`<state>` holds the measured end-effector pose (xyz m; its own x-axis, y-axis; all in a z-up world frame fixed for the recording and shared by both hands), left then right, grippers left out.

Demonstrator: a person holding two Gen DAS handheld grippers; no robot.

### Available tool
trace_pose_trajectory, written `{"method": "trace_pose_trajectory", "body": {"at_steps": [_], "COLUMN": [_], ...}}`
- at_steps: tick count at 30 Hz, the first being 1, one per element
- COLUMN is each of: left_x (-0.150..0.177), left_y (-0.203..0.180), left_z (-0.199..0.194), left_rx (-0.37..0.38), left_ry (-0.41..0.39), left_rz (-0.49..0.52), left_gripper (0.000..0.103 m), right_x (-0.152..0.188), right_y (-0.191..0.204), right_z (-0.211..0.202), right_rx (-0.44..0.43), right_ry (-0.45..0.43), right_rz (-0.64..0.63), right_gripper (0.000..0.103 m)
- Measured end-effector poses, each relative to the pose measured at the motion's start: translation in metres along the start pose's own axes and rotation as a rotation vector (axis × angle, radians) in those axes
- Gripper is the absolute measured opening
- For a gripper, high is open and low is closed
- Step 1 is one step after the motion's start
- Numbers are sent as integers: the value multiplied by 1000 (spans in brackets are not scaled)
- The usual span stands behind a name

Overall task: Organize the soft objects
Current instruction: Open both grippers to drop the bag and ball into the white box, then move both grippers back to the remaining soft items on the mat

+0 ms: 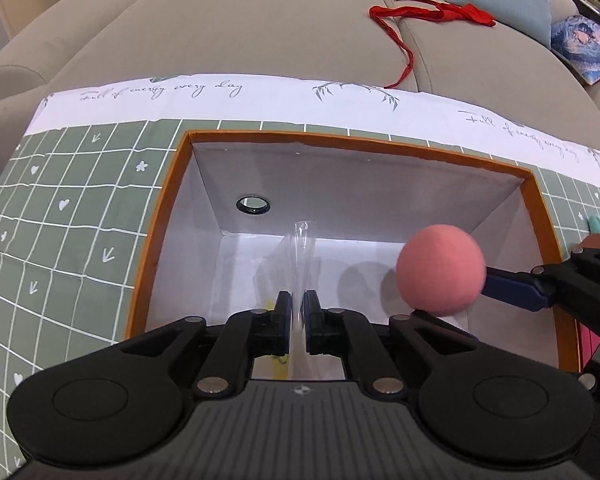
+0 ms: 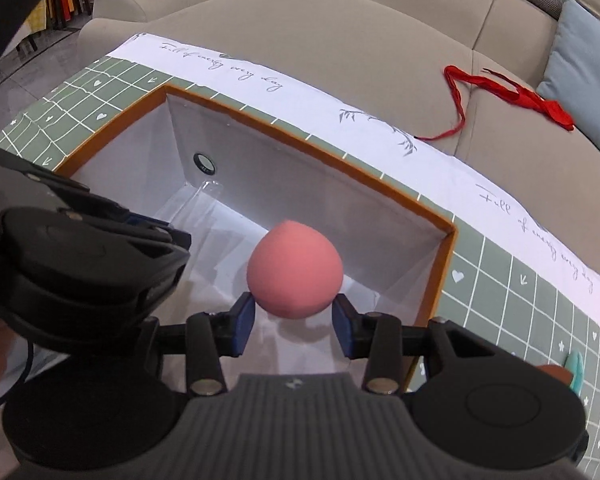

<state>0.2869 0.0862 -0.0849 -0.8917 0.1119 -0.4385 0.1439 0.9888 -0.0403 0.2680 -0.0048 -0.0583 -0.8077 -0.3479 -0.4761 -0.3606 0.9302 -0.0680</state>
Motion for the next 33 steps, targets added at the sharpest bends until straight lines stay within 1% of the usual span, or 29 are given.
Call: {"method": "trace_pose_trajectory", "body": {"at_steps": [3,4,6,8,9,10,11,14,16,17,18,19,21,22,23,24,26,28,29,31,33], "left_x": [-3,-4,-5,-6,-6,-6,-7,-8,-6,-5,-4,-4,-5,-6,-7,-8,-9,-10,-10,-12,-14], "left_y": [1,2,2,4,4,4,4,7,8,8,9,10,12,13,13,12,9,7,6,0,-6], "left_z": [6,7,9,10,11,11,11,13,15,16,16,15,13,11,10,9,7,2,-1,-6,-9], "left_rx": [7,6,1,4,7,9,10,6,22,24,22,21,41,70,94,119,161,156,153,171,173], "left_ry": [3,2,3,2,4,5,5,5,24,32,34,27,12,6,5,8,28,22,8,-19,-17], "left_rz": [-15,-18,-19,-33,-34,-33,-33,-53,-55,-52,-53,-60,-90,-114,-136,-160,-215,-259,-266,-247,-235], "left_gripper": [5,6,6,7,7,7,10,11,12,19,29,34,60,67,79,86,87,92,94,94,94], "right_x": [-1,-2,-1,2,4,6,8,11,12,12,13,13,15,16,17,19,21,25,26,30,34], "right_y": [1,0,1,3,4,5,8,14,16,17,17,17,16,15,14,12,8,2,1,-4,-10], "right_z": [2,1,-1,-5,-7,-10,-13,-24,-32,-35,-39,-41,-47,-49,-52,-56,-62,-70,-75,-82,-89], "right_rx": [10,19,26,-3,-7,3,12,33,43,42,38,34,21,18,14,9,-4,-14,-13,-1,-2], "right_ry": [-12,-26,-43,-50,-56,-64,-73,-102,-137,-145,-150,-154,-158,-163,-171,-180,-194,-205,-214,-228,-234], "right_rz": [-20,-21,-26,-31,-39,-59,-81,-142,-152,-153,-153,-150,-141,-137,-132,-128,-107,-84,-80,-79,-81], "right_gripper": [45,51,53,54,56,65,70,70,70,70,70,70,70,70,70,70,70,71,71,71,71]}}
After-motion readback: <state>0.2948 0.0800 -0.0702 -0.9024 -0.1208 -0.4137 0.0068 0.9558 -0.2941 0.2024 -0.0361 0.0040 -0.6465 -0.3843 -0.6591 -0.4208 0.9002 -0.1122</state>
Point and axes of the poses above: each gripper's, at about its wrist camera, not at the fingertips, and z roughly the way its jaws point, y to its left, x to its underside, the point moved 6 cm from there along z, roughly the way its jaws point
